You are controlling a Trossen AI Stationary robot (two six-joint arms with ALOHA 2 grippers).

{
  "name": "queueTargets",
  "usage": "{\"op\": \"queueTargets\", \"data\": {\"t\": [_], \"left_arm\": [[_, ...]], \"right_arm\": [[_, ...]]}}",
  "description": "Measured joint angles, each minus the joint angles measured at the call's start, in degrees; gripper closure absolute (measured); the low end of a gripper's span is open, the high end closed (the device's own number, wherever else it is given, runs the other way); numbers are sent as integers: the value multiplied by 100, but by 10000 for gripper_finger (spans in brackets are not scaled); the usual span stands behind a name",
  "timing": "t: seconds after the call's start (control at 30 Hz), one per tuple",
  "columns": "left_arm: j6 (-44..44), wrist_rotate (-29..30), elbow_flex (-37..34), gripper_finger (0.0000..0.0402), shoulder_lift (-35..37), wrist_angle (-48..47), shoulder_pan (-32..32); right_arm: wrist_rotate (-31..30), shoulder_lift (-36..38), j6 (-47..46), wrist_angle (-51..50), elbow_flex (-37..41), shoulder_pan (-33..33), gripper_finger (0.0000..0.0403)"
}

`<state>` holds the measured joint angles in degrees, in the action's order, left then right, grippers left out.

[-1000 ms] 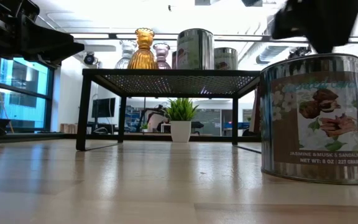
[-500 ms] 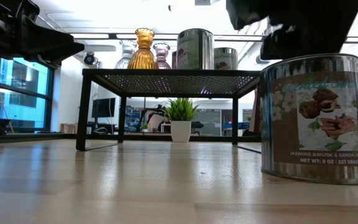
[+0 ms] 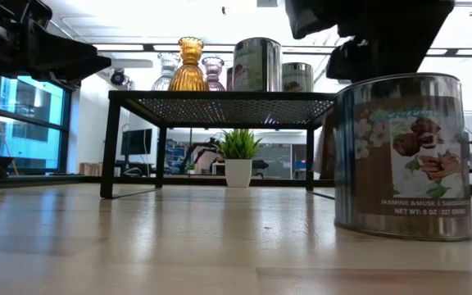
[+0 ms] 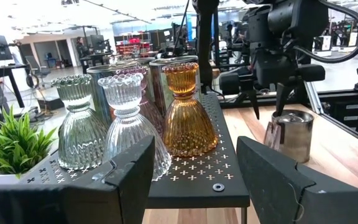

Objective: Pick & Place candle stick holders
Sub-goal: Put the brown scented candle on the shelf

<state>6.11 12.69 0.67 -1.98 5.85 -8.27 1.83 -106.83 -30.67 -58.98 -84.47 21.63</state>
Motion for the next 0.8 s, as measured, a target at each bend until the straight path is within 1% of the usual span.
{"op": "queueTargets", "data": {"t": [0.2, 0.37, 0.8], "left_arm": [[-2, 0, 0, 179, 0, 0, 1], [-2, 0, 0, 179, 1, 0, 2], [0, 0, 0, 179, 0, 0, 0]], "right_arm": [[-1, 0, 134, 114, 0, -14, 233], [152, 0, 162, 107, 0, -36, 234], [125, 0, 523, 213, 0, -188, 235]]}}
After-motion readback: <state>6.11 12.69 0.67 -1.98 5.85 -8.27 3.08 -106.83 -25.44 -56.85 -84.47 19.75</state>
